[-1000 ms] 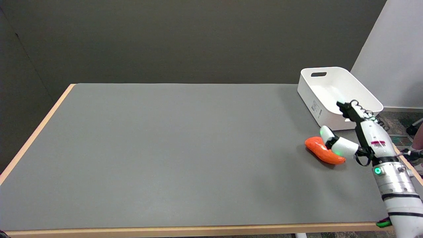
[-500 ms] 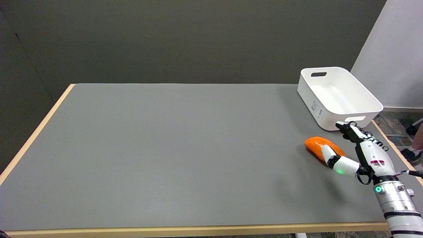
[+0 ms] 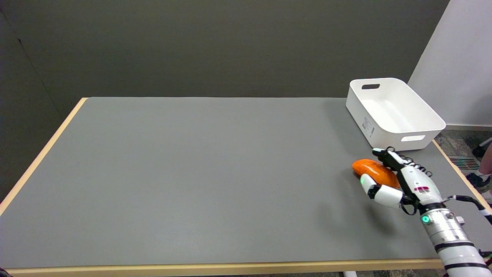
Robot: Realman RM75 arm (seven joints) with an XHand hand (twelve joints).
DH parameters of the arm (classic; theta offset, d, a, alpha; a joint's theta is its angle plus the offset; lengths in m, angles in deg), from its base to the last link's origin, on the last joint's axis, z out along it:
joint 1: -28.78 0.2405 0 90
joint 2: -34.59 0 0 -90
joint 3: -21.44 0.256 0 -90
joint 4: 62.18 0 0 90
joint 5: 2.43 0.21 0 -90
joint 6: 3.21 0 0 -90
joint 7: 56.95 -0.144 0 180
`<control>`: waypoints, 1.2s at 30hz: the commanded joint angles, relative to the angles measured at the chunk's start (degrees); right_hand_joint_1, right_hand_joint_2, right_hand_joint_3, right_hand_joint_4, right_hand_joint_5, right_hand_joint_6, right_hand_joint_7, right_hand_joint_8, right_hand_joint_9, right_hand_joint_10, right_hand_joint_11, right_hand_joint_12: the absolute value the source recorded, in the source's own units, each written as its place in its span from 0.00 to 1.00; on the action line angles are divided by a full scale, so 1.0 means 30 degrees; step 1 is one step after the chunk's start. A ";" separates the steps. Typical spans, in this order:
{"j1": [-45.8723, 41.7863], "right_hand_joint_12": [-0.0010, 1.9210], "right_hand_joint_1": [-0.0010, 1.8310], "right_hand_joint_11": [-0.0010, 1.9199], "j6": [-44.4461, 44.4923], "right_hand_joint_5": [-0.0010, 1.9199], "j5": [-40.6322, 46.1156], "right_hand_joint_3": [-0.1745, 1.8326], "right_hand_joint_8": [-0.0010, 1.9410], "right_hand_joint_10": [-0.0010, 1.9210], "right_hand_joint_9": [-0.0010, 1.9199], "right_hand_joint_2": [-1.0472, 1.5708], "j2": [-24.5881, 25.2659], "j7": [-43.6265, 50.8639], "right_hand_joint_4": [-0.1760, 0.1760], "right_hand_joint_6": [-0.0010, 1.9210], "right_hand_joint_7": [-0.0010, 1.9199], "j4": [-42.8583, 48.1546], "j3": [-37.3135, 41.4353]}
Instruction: Pick up mango.
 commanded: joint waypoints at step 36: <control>-0.0072 0.60 0.19 0.06 0.0862 0.12 -0.0012 0.57 0.21 0.38 0.15 0.63 -0.1041 -0.0129 0.66 0.25 0.16 0.0325 -0.1473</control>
